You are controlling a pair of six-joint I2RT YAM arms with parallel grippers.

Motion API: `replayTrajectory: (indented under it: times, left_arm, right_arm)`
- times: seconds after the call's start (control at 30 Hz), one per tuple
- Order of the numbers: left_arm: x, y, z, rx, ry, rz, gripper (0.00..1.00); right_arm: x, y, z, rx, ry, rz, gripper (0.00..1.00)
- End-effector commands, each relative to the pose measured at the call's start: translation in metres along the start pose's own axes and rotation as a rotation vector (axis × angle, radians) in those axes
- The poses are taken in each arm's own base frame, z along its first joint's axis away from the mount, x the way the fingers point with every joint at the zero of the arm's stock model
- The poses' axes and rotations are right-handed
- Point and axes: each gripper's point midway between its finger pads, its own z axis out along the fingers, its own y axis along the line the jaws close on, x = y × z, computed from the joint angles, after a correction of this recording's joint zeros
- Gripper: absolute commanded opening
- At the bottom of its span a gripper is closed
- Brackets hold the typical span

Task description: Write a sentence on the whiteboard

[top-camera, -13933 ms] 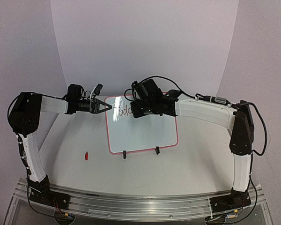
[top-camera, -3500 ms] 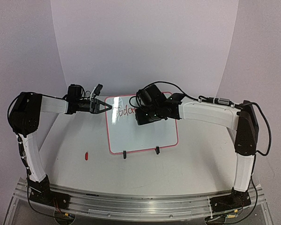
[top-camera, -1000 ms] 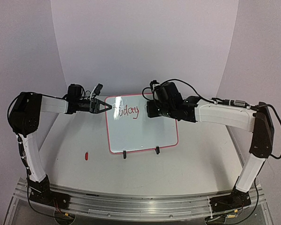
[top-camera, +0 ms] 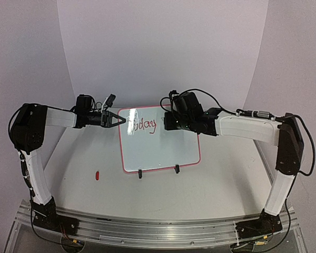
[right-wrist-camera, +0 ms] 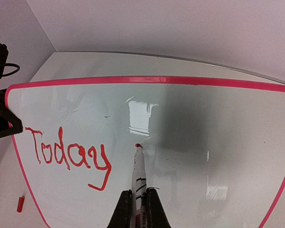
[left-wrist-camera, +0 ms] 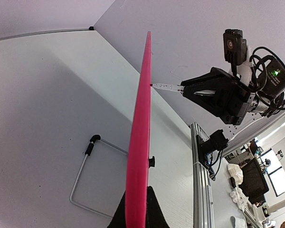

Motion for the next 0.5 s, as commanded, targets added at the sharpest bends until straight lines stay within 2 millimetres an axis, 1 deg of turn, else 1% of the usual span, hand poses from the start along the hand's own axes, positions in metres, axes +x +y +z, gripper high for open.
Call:
replayTrajectory:
  times: [0.0, 0.13, 0.3, 0.4, 0.47]
  left_arm:
    - [0.004, 0.016, 0.006, -0.067, 0.0, 0.076, 0.0]
    - [0.004, 0.016, 0.005, -0.069, -0.001, 0.077, 0.0]
    - [0.004, 0.016, 0.006, -0.07, 0.0, 0.074, 0.0]
    - [0.005, 0.017, 0.006, -0.071, -0.001, 0.072, 0.0]
    - [0.005, 0.018, 0.006, -0.072, -0.001, 0.07, 0.0]
  right_arm:
    - [-0.001, -0.011, 0.001, 0.037, 0.01, 0.021, 0.0]
    - [0.001, -0.014, -0.001, 0.048, 0.021, 0.024, 0.0]
    - [0.0, -0.012, -0.004, 0.039, 0.022, 0.024, 0.0]
    - [-0.005, -0.008, -0.006, 0.021, 0.016, 0.021, 0.0]
    - [-0.011, -0.005, -0.009, 0.004, 0.004, 0.014, 0.0]
